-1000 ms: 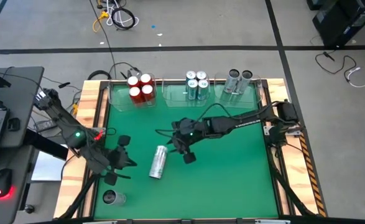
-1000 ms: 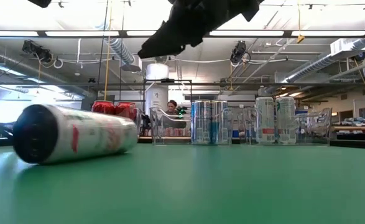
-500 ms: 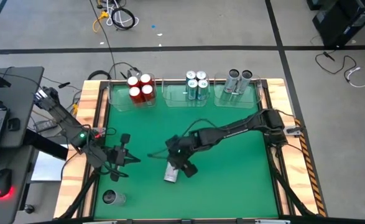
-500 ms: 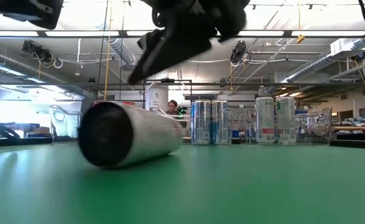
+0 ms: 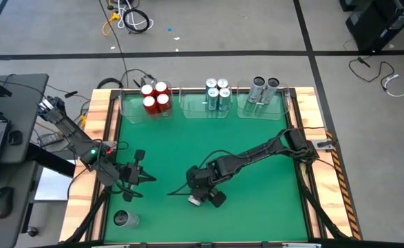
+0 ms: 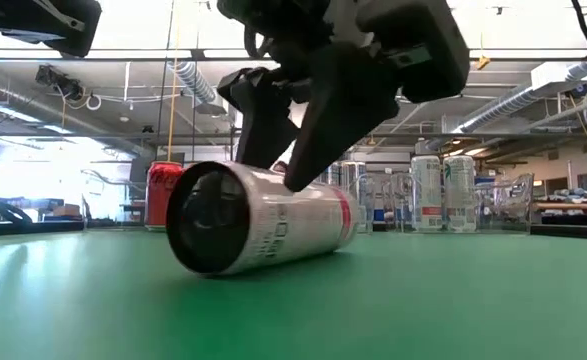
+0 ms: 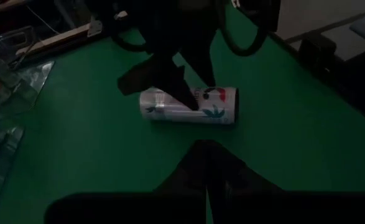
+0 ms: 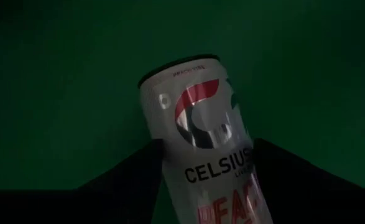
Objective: Sort soda cans
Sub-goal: Put the white soda can into the transparent right bin
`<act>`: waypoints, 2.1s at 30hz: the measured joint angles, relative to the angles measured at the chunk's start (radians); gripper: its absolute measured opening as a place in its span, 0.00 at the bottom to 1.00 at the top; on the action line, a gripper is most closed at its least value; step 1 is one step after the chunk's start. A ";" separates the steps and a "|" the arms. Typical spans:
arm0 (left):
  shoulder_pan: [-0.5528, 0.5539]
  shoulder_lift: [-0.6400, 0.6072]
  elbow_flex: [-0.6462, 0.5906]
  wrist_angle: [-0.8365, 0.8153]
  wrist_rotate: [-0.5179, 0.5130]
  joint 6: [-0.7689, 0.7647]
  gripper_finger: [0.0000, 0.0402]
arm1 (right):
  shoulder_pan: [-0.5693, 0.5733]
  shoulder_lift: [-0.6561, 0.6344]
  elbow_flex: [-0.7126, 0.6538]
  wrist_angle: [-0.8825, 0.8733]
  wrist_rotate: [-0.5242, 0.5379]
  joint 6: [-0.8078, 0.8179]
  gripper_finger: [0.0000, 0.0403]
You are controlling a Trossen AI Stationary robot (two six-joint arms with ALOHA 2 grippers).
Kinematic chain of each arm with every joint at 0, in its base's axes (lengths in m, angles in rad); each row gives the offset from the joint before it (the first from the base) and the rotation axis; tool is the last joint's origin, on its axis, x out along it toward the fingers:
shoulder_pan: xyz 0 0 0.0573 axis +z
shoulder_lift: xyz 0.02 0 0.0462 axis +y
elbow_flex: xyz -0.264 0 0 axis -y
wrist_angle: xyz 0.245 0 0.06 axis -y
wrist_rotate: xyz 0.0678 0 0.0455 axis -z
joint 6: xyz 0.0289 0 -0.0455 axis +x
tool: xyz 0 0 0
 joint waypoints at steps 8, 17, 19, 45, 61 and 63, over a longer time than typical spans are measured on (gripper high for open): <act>-0.001 0.000 0.000 0.011 0.016 0.006 0.00 | -0.006 -0.008 0.126 -0.048 0.043 0.267 0.62; -0.001 0.000 0.000 0.006 0.019 0.009 0.00 | 0.018 -0.009 0.154 -0.031 0.006 0.303 0.74; -0.001 0.000 0.000 0.006 0.019 0.010 0.00 | 0.023 -0.009 0.133 -0.018 0.007 0.259 0.75; -0.001 0.010 0.000 0.009 0.019 0.011 0.00 | -0.005 0.116 0.112 0.081 0.052 0.137 0.76; -0.001 0.010 0.000 0.012 0.018 0.010 0.00 | -0.025 0.161 0.172 -0.010 0.167 0.082 0.61; -0.001 0.010 0.000 0.016 0.011 0.011 0.00 | -0.027 0.162 0.211 -0.011 0.191 0.083 0.61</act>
